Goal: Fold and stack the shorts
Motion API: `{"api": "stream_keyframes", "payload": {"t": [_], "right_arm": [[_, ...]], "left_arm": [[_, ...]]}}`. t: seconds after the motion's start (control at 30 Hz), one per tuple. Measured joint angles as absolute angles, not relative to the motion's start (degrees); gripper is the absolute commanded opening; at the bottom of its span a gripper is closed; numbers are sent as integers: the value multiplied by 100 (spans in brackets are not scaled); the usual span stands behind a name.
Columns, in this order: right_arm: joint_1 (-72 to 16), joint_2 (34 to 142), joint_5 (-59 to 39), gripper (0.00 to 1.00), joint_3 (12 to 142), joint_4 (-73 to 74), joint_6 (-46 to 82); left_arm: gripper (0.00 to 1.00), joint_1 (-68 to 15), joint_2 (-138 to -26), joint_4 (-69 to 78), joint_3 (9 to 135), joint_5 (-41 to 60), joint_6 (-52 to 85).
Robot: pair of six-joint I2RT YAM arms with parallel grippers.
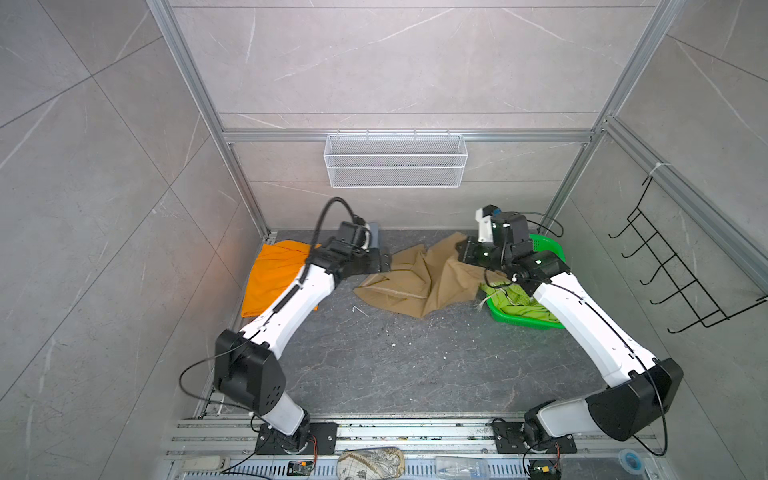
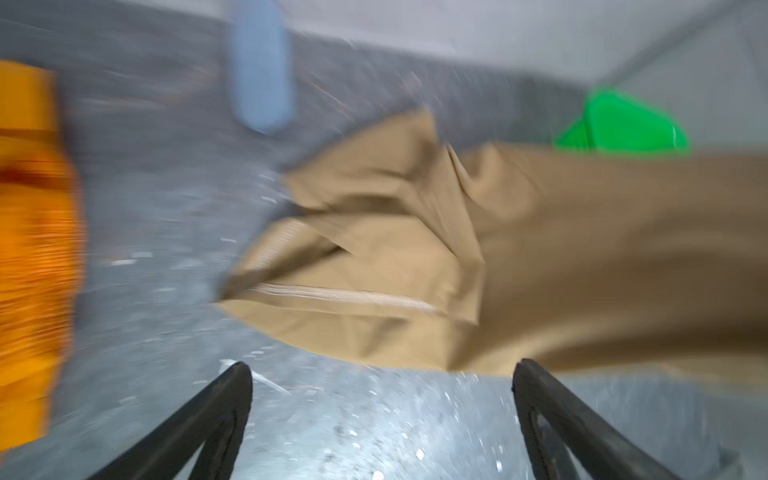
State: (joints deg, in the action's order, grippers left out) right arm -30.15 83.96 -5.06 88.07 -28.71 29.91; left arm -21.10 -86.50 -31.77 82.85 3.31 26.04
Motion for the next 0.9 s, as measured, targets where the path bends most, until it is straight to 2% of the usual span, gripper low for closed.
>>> {"api": "stream_keyframes", "payload": {"t": [0.07,0.1,0.2,0.3,0.4,0.57,0.73,0.9], "right_arm": [[-3695,8694,-469,7,9039,-2648,3098],[-4010,8945,-436,13,9144,-2547,3177],[-4692,9968,-473,39,9378,-2353,3500],[-4995,10995,-729,59,9448,-2351,3726],[-5030,11581,-812,97,9411,-2665,3850],[-4724,11131,-445,99,9345,-3094,3723],[-3575,10116,-239,99,9015,-3229,3581],[-2801,10012,-21,99,8523,-3361,3463]], "left_arm": [[100,-1483,-8147,-3166,8064,351,2705],[100,-1225,-7900,-3166,7953,366,2751],[100,-611,-7277,-3148,7568,578,2915],[100,-163,-6912,-3170,7190,836,3048],[100,-49,-6869,-3170,6919,1094,3135],[100,-89,-6890,-3103,6396,1581,3385],[100,-451,-7074,-2906,6042,1824,3671],[100,-803,-7282,-2827,5787,1940,3752]]}}
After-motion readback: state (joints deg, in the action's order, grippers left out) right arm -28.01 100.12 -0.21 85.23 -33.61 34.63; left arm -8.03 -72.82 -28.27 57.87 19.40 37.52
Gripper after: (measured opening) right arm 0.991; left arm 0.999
